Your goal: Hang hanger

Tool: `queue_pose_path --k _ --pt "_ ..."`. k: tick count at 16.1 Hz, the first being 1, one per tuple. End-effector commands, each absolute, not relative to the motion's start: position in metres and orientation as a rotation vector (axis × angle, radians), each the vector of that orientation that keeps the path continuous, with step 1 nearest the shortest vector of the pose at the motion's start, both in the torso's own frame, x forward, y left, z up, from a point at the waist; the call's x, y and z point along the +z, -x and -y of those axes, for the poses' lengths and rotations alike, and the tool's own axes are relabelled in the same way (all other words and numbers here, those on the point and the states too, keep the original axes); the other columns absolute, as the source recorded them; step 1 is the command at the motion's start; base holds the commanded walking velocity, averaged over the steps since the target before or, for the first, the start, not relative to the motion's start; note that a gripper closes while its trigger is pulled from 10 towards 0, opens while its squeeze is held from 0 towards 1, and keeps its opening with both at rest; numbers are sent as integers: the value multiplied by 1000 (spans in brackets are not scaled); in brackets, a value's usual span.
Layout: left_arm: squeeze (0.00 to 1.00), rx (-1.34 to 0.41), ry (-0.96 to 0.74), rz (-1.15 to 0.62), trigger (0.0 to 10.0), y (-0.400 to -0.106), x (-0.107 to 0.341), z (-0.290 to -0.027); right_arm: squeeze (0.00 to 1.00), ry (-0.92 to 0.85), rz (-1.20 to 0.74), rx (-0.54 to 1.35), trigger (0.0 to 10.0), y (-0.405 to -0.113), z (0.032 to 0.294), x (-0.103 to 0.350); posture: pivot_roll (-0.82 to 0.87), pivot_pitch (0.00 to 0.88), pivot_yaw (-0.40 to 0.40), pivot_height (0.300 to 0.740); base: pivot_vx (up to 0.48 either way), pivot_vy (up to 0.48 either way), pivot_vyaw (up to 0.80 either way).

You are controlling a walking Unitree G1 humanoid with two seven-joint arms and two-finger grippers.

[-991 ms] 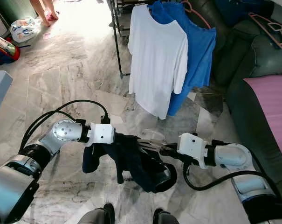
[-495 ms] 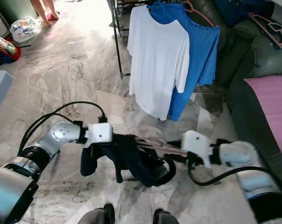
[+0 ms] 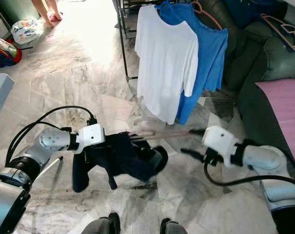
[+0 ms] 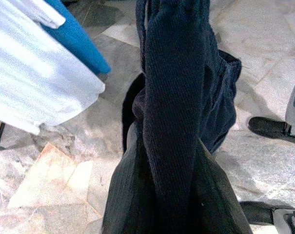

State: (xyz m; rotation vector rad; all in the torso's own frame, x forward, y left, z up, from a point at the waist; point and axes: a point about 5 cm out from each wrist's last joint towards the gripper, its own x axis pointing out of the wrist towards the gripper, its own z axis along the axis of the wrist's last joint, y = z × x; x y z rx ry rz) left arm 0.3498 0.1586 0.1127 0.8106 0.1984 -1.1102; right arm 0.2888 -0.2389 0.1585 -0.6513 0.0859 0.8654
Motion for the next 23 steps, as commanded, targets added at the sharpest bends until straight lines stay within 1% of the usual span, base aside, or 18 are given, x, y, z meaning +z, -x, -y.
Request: queue_pose_path --k 1,3,4,6,7,9,10,11,12,14,16,17,18,19,20,21,22,23 --pt "0 -1048 -783 -203 0 -350 113 -170 1000 640 9 779 10000 -294 238 173 -82 196 71 740 0 0 0" --pt "0 -998 -756 -176 0 -354 117 -172 1000 598 45 715 10000 -295 237 174 -80 198 72 740 0 0 0" --pt "0 -945 -698 -149 0 -357 123 -173 1000 555 65 661 10000 -296 236 172 -77 202 71 740 0 0 0" --pt "0 -884 -585 -90 0 -362 131 -172 1000 412 96 557 10000 -296 228 161 -69 207 71 740 0 0 0" --pt "0 -866 -555 -76 0 -363 133 -172 1000 380 105 529 10000 -296 225 158 -68 208 72 740 0 0 0" --pt "0 -793 -421 -8 0 -366 140 -171 1000 229 114 422 10000 -297 212 143 -59 212 71 740 0 0 0" --pt "0 -790 -352 19 0 -367 143 -168 1000 143 93 356 10000 -300 208 134 -51 214 65 740 0 0 0" --pt "0 -807 -314 37 0 -366 144 -163 1000 96 76 326 10000 -302 204 128 -50 214 64 740 0 0 0" --pt "0 -851 -272 65 0 -365 147 -155 0 28 39 289 10000 -303 200 118 -41 218 58 740 0 0 0" --pt "0 -907 -236 103 0 -362 151 -145 0 -4 -33 201 10000 -308 201 105 -34 221 56 740 0 0 0" --pt "0 -961 -212 138 0 -359 156 -137 0 26 -72 101 10000 -313 201 99 -31 224 50 740 0 0 0" --pt "0 -1000 -201 158 0 -356 159 -132 0 -33 -39 122 10000 -316 197 101 -29 225 48 740 0 0 0" --pt "0 -1023 -197 174 0 -353 160 -129 0 -47 -35 172 10000 -317 194 103 -28 226 47 740 0 0 0" --pt "0 -1031 -197 176 0 -352 161 -128 0 -46 -25 138 10000 -318 196 103 -29 225 46 740 0 0 0" --pt "0 -1037 -190 182 0 -352 162 -127 0 -130 -57 183 10000 -317 194 100 -29 225 46 740 0 0 0" --pt "0 -1044 -190 192 0 -351 166 -125 0 -211 -68 182 10000 -317 194 97 -31 225 45 740 0 0 0" --pt "0 -1050 -185 199 0 -350 168 -124 561 -213 -78 172 10000 -318 194 96 -31 224 46 740 0 0 0" --pt "0 -1056 -177 206 0 -350 171 -122 1000 -224 -86 175 10000 -318 193 94 -33 225 46 740 0 0 0"
